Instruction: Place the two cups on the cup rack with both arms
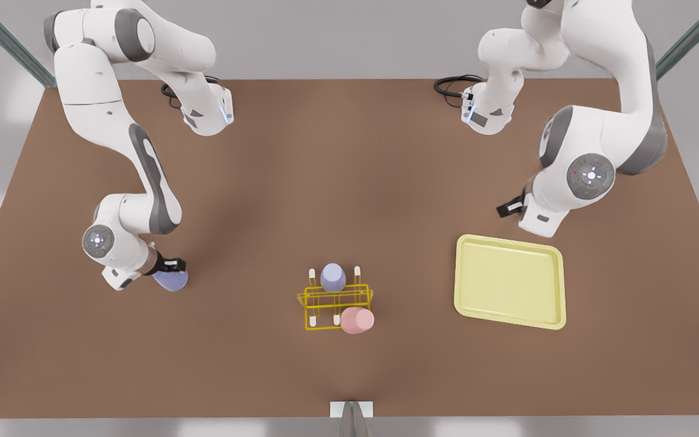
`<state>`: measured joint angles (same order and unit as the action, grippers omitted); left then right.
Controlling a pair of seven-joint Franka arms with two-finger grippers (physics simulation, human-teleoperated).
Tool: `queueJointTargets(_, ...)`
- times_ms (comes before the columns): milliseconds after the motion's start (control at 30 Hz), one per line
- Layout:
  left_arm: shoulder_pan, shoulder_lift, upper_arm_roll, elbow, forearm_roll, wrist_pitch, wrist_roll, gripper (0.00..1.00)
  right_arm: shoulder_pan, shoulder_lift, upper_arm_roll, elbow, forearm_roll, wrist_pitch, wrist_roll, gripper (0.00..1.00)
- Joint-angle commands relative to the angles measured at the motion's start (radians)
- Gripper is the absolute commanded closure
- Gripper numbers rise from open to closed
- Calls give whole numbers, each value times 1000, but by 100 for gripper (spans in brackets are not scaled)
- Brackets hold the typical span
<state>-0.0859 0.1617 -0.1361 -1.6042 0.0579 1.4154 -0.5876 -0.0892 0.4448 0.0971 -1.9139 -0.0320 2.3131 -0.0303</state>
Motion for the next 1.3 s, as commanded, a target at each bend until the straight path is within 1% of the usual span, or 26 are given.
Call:
queueJointTargets(0,18,-1,-10,-11,-52,-81,534,0,0,-23,29,15,3,-50,-2,13)
queueJointTargets(133,12,1,-25,-2,-52,-79,531,0,0,-52,96,59,34,-60,-5,13)
queueJointTargets(233,12,-2,-25,0,-52,-92,528,0,0,-58,168,118,49,-64,-5,13)
queueJointTargets(267,12,-4,-25,1,-53,-95,525,0,0,-58,182,141,103,-81,-11,13)
queueJointTargets(333,14,-4,-25,4,-75,-93,526,0,0,-52,228,179,118,-81,-2,13)
queueJointTargets(433,12,-4,-27,6,-75,-93,526,0,37,-18,239,268,172,-83,-7,13)
queueJointTargets(667,9,-4,-27,7,-75,-92,525,0,134,201,240,604,253,-98,9,13)
queueJointTargets(767,11,-5,-43,9,-75,-92,499,0,161,293,240,714,274,-109,15,13)
queueJointTargets(867,14,-8,-48,17,-75,-96,499,0,189,344,240,770,288,-109,23,13)
queueJointTargets(900,14,-8,-48,18,-75,-96,497,0,194,359,253,779,290,-109,23,13)
queueJointTargets(1000,14,-8,-48,21,-75,-98,499,0,200,376,268,785,308,-109,21,13)
queueJointTargets(1267,18,-2,-46,24,-73,-87,500,0,240,397,268,797,328,-106,20,13)
